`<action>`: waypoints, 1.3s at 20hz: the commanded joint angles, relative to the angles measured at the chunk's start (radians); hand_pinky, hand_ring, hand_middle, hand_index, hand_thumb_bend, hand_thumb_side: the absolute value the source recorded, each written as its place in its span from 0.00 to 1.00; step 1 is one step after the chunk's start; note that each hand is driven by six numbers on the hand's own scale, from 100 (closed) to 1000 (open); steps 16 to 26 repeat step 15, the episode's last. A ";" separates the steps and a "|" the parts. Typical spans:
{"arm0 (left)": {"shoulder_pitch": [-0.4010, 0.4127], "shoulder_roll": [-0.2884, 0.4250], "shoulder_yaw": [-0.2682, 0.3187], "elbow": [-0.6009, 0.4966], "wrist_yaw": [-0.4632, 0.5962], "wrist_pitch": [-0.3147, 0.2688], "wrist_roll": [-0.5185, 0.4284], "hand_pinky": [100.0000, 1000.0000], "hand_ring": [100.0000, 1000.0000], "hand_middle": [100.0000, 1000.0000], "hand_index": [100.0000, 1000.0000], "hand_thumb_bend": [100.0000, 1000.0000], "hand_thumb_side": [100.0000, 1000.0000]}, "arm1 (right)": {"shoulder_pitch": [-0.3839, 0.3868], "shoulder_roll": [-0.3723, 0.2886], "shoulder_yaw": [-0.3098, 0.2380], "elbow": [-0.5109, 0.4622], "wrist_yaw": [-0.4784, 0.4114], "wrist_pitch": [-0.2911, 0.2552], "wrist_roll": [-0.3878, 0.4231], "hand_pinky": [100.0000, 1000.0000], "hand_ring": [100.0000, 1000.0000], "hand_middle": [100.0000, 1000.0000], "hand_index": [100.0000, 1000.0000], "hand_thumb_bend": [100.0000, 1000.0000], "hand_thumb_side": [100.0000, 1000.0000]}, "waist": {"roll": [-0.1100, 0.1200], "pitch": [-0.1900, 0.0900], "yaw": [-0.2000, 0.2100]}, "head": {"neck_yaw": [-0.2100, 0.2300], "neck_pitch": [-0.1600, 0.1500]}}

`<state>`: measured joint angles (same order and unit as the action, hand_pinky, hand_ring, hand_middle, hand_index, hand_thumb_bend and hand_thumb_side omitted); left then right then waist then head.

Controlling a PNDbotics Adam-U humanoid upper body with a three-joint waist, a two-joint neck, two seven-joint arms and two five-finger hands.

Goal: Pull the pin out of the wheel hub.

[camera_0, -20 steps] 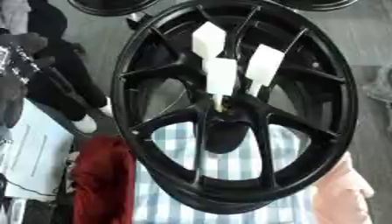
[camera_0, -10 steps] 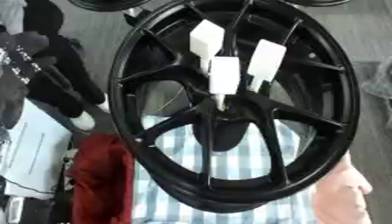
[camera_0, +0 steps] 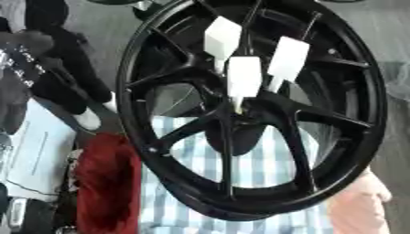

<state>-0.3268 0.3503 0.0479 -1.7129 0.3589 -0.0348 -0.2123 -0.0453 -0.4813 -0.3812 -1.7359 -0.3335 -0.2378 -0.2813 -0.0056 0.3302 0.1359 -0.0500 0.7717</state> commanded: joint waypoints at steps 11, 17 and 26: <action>-0.040 0.016 -0.004 -0.025 0.004 -0.010 -0.019 0.80 0.90 0.71 0.75 0.03 0.69 | -0.021 0.005 -0.015 -0.020 0.009 0.005 -0.020 0.69 0.68 0.60 0.86 0.00 0.52 | 0.013 0.003 -0.013 | -0.004 -0.037; -0.052 0.019 -0.005 -0.031 0.009 -0.018 -0.025 0.80 0.91 0.72 0.76 0.02 0.68 | -0.033 0.015 -0.022 -0.029 0.013 0.010 -0.024 0.69 0.68 0.60 0.86 0.00 0.53 | 0.019 0.010 -0.014 | -0.011 -0.051; -0.052 0.019 -0.005 -0.031 0.009 -0.018 -0.025 0.80 0.91 0.72 0.76 0.02 0.68 | -0.033 0.015 -0.022 -0.029 0.013 0.010 -0.024 0.69 0.68 0.60 0.86 0.00 0.53 | 0.019 0.010 -0.014 | -0.011 -0.051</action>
